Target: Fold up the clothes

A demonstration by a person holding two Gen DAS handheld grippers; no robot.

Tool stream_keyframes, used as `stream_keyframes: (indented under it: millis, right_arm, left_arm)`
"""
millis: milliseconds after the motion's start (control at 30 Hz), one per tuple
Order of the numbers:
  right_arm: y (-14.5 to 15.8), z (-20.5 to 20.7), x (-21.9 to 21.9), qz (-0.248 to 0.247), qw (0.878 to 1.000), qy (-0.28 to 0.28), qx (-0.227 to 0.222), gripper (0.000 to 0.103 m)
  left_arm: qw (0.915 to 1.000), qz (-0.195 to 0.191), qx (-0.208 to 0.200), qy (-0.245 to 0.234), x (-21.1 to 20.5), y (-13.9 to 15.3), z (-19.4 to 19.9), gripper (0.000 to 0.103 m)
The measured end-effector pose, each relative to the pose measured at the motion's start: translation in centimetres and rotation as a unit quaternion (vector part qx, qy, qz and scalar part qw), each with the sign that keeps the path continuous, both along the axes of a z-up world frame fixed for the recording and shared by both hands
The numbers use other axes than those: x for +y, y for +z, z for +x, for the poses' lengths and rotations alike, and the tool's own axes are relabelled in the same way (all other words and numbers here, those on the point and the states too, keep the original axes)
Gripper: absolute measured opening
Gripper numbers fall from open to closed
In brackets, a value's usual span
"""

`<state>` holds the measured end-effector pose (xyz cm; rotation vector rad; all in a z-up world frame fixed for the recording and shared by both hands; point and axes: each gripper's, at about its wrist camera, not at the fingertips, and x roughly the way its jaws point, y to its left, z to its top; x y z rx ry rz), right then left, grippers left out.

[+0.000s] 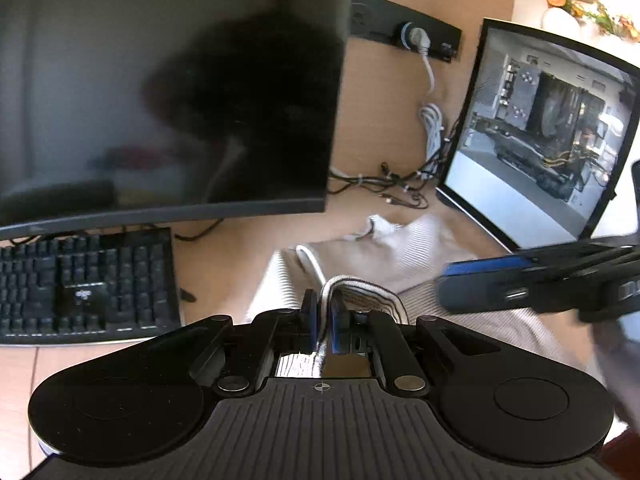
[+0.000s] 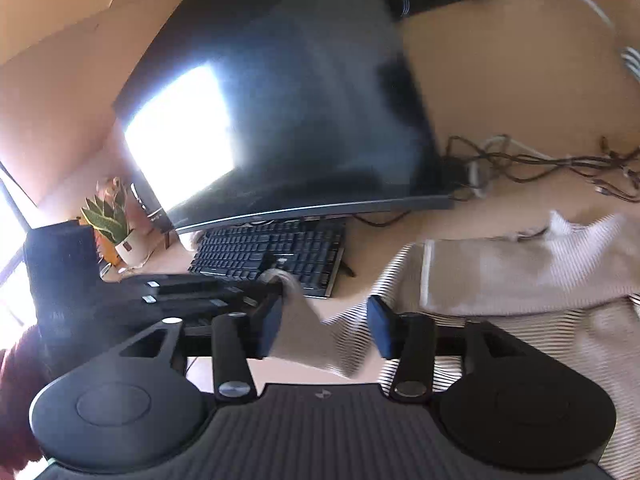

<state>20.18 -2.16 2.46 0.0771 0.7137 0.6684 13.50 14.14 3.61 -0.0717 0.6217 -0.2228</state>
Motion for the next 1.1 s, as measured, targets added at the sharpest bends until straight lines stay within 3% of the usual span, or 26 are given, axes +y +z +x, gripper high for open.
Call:
stream_keyframes:
  millis: [100, 167, 200, 233, 333, 400, 433, 600, 633, 800, 967, 1100]
  right_arm:
    - [1.2, 0.1, 2.2, 0.016, 0.999, 0.029, 0.01, 0.049]
    - [0.3, 0.5, 3.0, 0.007, 0.999, 0.043, 0.029, 0.044]
    - [-0.4, 0.7, 3.4, -0.001, 0.998, 0.05, 0.04, 0.026]
    - [-1.2, 1.0, 3.7, -0.009, 0.997, 0.056, 0.051, 0.017]
    - [-1.5, 1.6, 4.9, -0.05, 0.996, 0.064, 0.024, 0.005]
    - [-0.9, 2.0, 5.8, -0.071, 0.995, 0.068, -0.003, 0.004]
    - [0.0, 2.3, 6.3, -0.076, 0.994, 0.071, -0.022, 0.004]
    - [7.4, 3.6, 8.6, -0.082, 0.982, 0.088, -0.145, 0.004]
    - [8.9, 3.9, 8.6, -0.088, 0.977, 0.089, -0.171, 0.004]
    - [13.9, 5.3, 6.3, -0.144, 0.951, 0.056, -0.269, 0.004]
    - [12.4, 7.2, 0.0, -0.203, 0.931, 0.016, -0.302, 0.004]
    - [7.5, 9.4, -5.1, -0.231, 0.933, -0.011, -0.276, 0.004]
  left_arm:
    - [0.9999, -0.009, -0.007, 0.004, -0.4, -0.5, -0.1, 0.008]
    - [0.9996, -0.024, -0.005, 0.014, -0.1, -0.8, -0.8, 0.008]
    - [0.9994, -0.03, -0.004, 0.018, 0.1, -1.0, -0.8, 0.008]
    - [0.9992, -0.037, -0.002, 0.017, 0.5, -1.2, -1.0, 0.01]
    - [0.9978, -0.059, -0.011, 0.027, 1.9, -1.4, -1.9, 0.021]
    - [0.9958, -0.078, -0.022, 0.043, 3.4, -1.3, -2.7, 0.034]
    - [0.994, -0.09, -0.025, 0.056, 4.4, -1.3, -2.9, 0.044]
    - [0.9874, -0.135, -0.008, 0.083, 7.2, -2.4, -2.3, 0.067]
    - [0.9874, -0.138, -0.004, 0.078, 7.0, -2.9, -1.9, 0.075]
    - [0.9859, -0.157, 0.02, 0.053, 4.7, -5.1, 0.1, 0.08]
    - [0.9847, -0.162, 0.039, 0.05, 1.5, -6.0, 1.8, 0.087]
    - [0.9818, -0.166, 0.071, 0.059, -1.2, -6.3, 3.6, 0.089]
